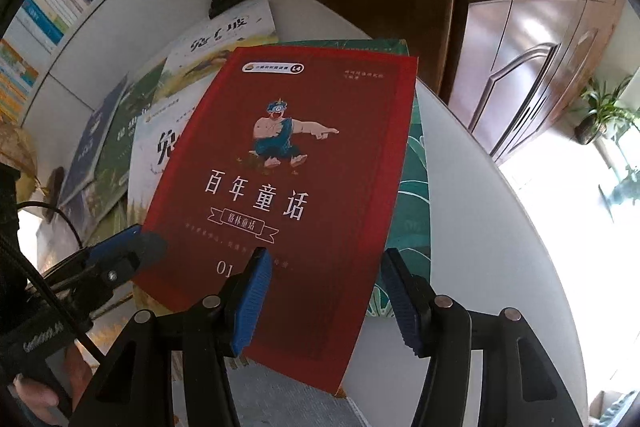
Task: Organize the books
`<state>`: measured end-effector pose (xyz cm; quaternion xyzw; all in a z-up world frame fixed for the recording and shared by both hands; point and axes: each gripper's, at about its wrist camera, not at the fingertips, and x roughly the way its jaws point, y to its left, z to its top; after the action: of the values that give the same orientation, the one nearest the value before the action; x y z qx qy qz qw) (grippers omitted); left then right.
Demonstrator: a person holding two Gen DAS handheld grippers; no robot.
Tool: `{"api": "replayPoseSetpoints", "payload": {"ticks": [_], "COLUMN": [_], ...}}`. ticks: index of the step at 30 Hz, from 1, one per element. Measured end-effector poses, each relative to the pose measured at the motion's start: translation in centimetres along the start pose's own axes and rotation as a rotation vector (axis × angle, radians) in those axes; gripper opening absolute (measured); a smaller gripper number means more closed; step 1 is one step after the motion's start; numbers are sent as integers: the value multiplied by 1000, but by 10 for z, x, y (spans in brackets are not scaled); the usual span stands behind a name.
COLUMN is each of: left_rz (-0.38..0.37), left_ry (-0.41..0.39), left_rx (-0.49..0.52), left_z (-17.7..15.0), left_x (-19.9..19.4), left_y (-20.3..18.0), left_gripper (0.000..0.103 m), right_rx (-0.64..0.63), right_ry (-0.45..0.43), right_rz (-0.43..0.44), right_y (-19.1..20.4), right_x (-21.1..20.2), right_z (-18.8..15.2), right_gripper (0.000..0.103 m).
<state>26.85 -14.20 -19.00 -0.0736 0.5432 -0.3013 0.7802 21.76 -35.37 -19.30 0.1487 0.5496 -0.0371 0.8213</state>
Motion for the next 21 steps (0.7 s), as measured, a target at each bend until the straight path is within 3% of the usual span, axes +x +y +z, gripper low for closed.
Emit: {"api": "replayPoseSetpoints", "payload": {"ticks": [4,8,15,21], "left_rz": [-18,10,34,101], "left_ry": [-5,-10,-12,-35], "left_rx": [-44,-118,-281,-279], "left_z": [-20,-50,-88,-92], "left_x": [-16,-37,-56,-56], "left_y": [10,28,69,61], "left_gripper": [48,48,48,48], "right_rx": [-45,-146,-278,-312], "right_ry": [-13,-12,45,74], "right_rz": [21,34,92,112], "right_y": [13,46,94,94], "right_x": [-10,-13,4,1], "right_z": [1,-2,-21,-40], "right_gripper": [57,57,57,56]}}
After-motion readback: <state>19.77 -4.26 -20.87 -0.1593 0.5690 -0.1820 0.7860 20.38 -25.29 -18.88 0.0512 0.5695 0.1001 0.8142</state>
